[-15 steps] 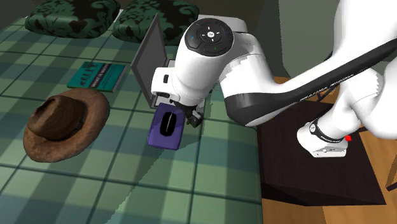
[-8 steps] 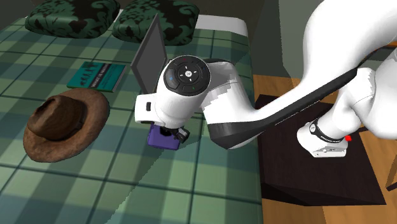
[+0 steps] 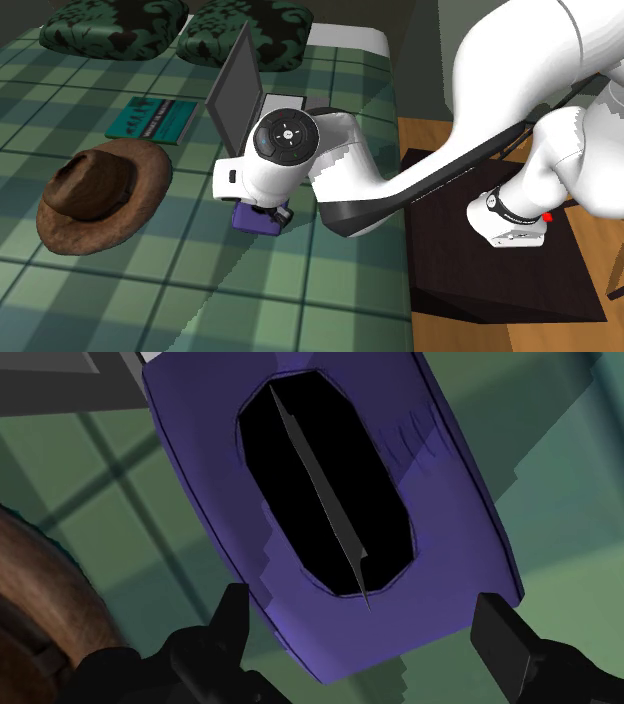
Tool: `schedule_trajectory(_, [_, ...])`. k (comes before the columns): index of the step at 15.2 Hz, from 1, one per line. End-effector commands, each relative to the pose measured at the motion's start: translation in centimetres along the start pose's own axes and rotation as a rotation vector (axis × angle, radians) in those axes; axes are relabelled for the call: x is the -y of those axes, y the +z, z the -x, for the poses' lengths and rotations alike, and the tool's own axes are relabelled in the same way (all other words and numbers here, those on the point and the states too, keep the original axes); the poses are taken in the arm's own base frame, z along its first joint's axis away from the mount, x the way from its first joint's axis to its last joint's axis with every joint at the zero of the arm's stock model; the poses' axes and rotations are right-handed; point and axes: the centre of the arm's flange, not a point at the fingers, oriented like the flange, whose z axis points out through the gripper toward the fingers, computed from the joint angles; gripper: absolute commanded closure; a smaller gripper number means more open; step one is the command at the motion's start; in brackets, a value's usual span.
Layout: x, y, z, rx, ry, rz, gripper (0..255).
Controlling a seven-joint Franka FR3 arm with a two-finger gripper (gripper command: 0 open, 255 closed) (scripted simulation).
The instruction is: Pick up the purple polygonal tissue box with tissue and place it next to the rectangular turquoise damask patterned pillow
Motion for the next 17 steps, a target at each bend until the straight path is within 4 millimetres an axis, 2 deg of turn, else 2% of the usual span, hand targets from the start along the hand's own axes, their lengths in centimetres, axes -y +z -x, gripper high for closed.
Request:
schedule_trajectory(1, [0.0,0.09,-0.01,0.0,0.0,0.0,0])
schedule_trajectory(5, [0.0,0.08,-0.01,0.0,0.0,0.0,0])
schedule_trajectory(6, [0.0,0.08,-0.01,0.0,0.0,0.0,255])
schedule_trajectory(15, [0.0,0.09,-0.01,0.0,0.0,0.0,255])
schedule_trajectory(17, [-0.36,-0.91,-0.04,0.0,0.0,0.0,255])
